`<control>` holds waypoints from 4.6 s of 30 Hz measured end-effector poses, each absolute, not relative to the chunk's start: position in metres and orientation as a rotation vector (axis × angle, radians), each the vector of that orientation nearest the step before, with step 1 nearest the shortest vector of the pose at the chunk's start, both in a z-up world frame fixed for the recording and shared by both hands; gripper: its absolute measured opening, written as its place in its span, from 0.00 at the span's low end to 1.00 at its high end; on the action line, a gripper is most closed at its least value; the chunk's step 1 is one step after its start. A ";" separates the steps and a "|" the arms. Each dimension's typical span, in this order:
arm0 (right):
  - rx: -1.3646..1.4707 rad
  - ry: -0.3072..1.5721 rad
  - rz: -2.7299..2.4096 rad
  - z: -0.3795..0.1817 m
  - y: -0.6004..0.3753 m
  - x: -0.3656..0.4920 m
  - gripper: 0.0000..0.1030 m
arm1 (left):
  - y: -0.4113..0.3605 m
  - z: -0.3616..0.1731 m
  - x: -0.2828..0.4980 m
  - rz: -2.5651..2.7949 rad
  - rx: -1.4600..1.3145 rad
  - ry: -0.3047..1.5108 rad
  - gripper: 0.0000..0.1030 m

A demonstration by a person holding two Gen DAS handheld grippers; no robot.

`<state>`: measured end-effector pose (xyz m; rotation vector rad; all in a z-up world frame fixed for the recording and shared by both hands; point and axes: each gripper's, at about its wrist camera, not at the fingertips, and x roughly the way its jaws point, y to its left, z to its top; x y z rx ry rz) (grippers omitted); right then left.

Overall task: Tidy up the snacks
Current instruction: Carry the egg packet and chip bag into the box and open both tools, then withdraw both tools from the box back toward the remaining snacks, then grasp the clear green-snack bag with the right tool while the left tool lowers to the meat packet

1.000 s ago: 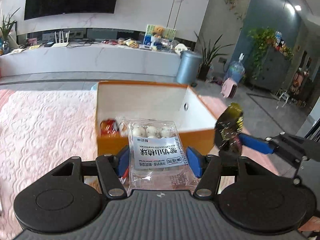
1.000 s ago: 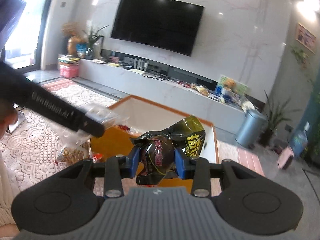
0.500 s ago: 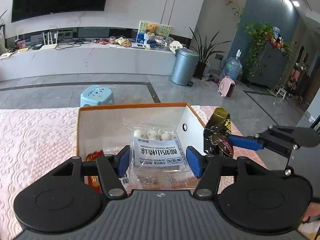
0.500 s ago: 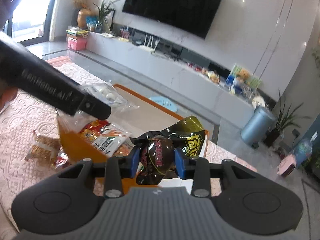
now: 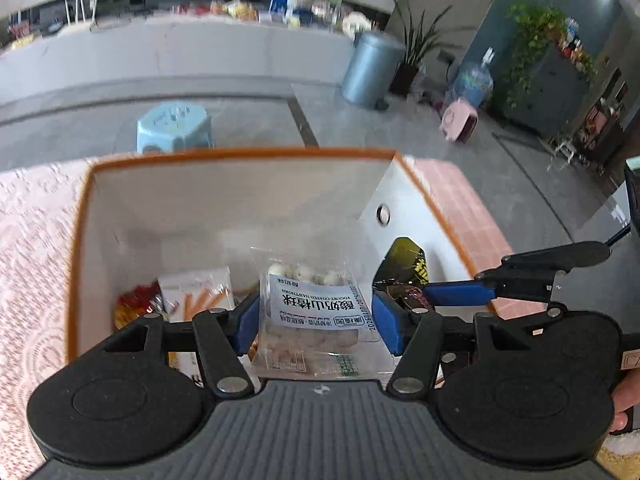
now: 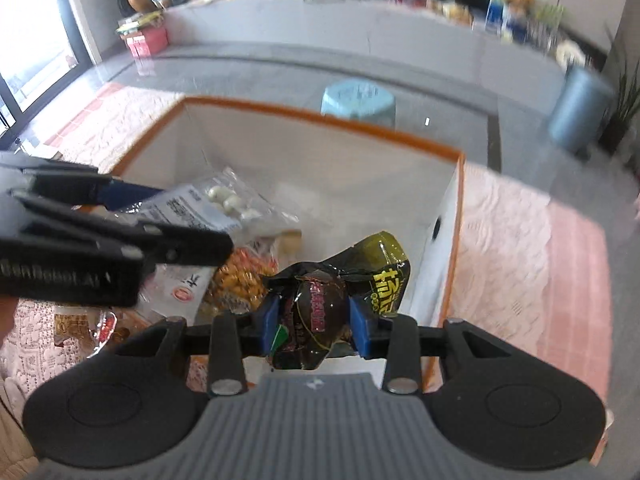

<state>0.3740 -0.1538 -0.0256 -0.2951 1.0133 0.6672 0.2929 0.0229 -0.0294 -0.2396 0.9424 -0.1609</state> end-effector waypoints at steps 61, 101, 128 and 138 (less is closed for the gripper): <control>-0.134 0.711 0.348 0.034 -0.223 0.124 0.70 | -0.004 0.034 0.106 -0.239 -0.276 0.748 0.71; 0.079 0.905 0.263 -0.081 -0.251 0.198 0.65 | -0.023 -0.076 0.181 -0.057 -0.220 1.018 0.70; 0.184 0.951 0.448 -0.104 -0.238 0.214 0.30 | -0.015 -0.087 0.178 -0.059 -0.214 1.022 0.70; 0.253 0.911 0.433 -0.099 -0.251 0.209 0.02 | -0.012 -0.089 0.180 -0.091 -0.283 1.026 0.70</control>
